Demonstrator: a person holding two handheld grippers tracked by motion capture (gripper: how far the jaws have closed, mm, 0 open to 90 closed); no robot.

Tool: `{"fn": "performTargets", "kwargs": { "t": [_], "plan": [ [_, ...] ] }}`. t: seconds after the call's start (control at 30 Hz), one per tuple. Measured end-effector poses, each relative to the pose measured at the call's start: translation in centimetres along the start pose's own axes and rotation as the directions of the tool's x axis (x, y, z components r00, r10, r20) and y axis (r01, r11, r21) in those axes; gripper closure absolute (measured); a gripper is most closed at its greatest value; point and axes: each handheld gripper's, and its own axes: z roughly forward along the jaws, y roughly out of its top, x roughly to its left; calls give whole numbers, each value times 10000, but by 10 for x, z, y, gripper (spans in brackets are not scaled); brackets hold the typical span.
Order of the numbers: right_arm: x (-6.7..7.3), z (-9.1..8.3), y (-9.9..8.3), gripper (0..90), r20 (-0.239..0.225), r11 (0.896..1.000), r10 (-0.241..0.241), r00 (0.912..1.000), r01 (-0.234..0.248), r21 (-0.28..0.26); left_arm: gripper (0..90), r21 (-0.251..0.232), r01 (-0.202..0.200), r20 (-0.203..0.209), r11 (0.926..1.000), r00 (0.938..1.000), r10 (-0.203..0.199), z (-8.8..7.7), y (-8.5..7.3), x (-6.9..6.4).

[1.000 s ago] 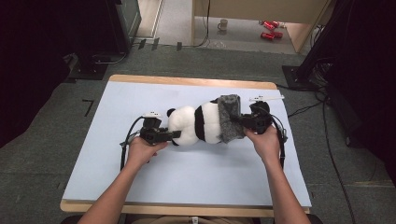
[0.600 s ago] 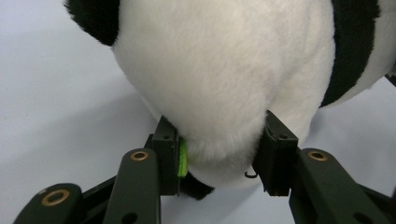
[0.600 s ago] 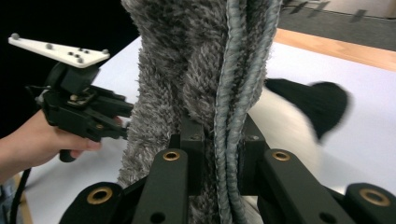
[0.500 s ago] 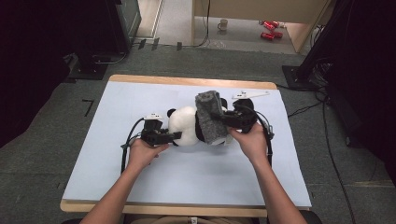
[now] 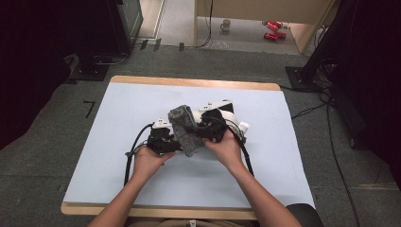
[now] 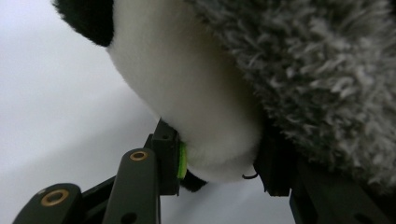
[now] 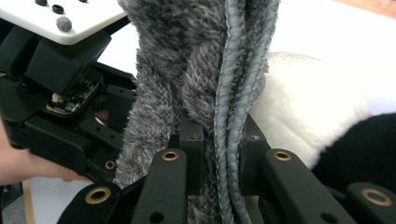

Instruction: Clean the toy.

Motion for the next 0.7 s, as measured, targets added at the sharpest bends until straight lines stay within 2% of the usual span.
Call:
{"fn": "performTargets", "kwargs": {
  "t": [0.07,0.13,0.17,0.23,0.33,0.43,0.57,0.7],
  "plan": [
    [1,2,0,780,65,9999,-83,9999,83,81,580,-36,43,-34,10000,10000,-43,0,-1,0],
    [4,3,1,781,413,9990,-404,9983,396,206,580,-60,21,-60,10000,10000,-21,0,-1,0],
    [3,3,1,781,586,9979,-625,9963,613,222,581,-75,-45,-72,10000,10000,45,1,-1,1],
    [1,3,0,782,732,9972,-704,9948,684,288,583,-58,-191,-187,9998,9996,190,3,-1,4],
    [-5,-1,-2,782,1027,9968,-758,9918,727,340,583,29,83,-54,10000,10000,-83,4,2,11],
    [-15,-13,-4,785,1524,9985,-515,9870,478,283,583,31,287,150,9996,9995,-287,5,5,17],
    [-33,-33,-9,790,1570,9997,219,9874,-199,-145,584,48,187,340,9998,9992,-188,6,10,25],
    [-41,-49,-13,790,1778,9975,597,9822,-520,-477,583,74,197,582,9998,9981,-201,10,12,34]
  ]
}}
